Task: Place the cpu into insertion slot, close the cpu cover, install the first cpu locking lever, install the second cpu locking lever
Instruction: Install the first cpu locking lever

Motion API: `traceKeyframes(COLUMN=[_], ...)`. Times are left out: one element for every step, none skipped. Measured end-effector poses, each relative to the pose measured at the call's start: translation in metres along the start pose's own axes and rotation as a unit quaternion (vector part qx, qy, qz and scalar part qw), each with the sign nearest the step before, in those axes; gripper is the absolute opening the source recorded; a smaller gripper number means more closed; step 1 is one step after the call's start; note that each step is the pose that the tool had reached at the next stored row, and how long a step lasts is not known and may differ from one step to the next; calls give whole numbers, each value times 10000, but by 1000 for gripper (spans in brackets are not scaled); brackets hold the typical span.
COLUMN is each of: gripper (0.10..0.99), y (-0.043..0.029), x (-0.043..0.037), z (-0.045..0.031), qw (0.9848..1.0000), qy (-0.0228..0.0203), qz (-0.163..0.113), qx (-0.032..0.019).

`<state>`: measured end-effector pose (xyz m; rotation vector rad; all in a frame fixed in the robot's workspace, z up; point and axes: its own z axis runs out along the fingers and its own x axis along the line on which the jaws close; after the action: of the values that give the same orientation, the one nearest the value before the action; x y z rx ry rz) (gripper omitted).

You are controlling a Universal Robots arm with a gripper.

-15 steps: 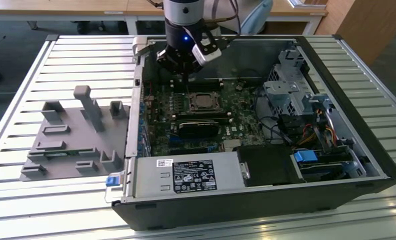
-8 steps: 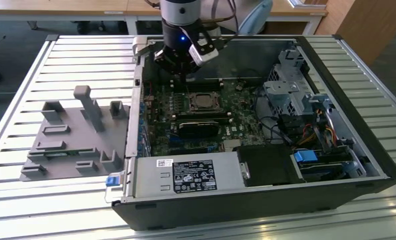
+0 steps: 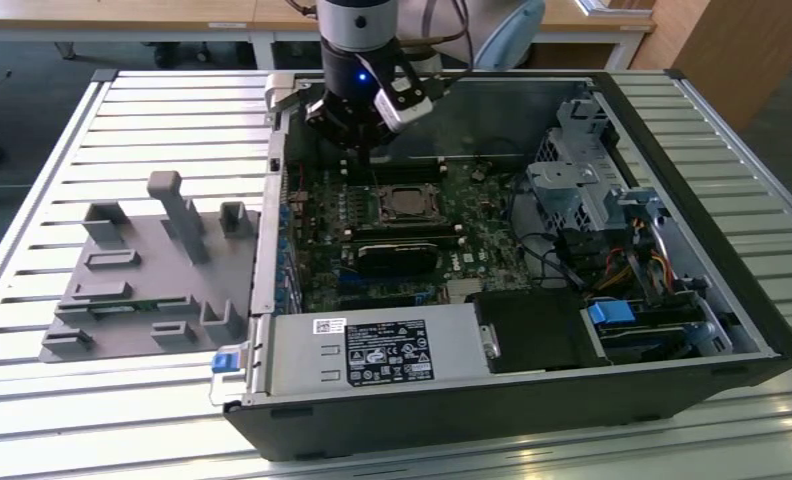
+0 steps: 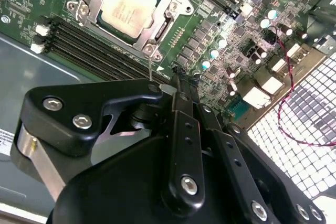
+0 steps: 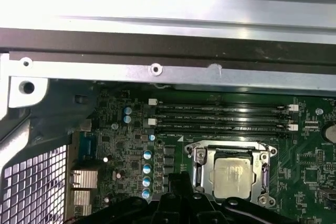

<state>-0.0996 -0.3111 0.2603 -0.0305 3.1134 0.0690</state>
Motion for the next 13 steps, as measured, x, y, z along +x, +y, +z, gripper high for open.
traceKeyframes(gripper=[106, 106, 106, 106, 106, 106, 106, 106, 106, 106, 106, 106, 106], y=[8, 19, 31, 43, 57, 69, 78, 86, 92, 98, 106, 115, 124], x=[1, 3, 5, 7, 10, 13, 16, 18, 18, 18, 18, 18, 18], z=[2, 4, 7, 9, 11, 13, 15, 17, 21, 24, 26, 28, 31], qw=[10000, 10000, 10000, 10000, 10000, 10000, 10000, 10000, 10000, 10000, 10000, 10000, 10000], qy=[0, 0, -1, -1, -1, -1, 0, 0, -1, -1, 0, 0, -1], qz=[0, -1, 0, 0, 0, 0, 0, 0, 0, 0, 0, 0, 0], qx=[0, 0, 0, 0, -1, -1, 0, 0, -1, -1, 0, 0, 0])
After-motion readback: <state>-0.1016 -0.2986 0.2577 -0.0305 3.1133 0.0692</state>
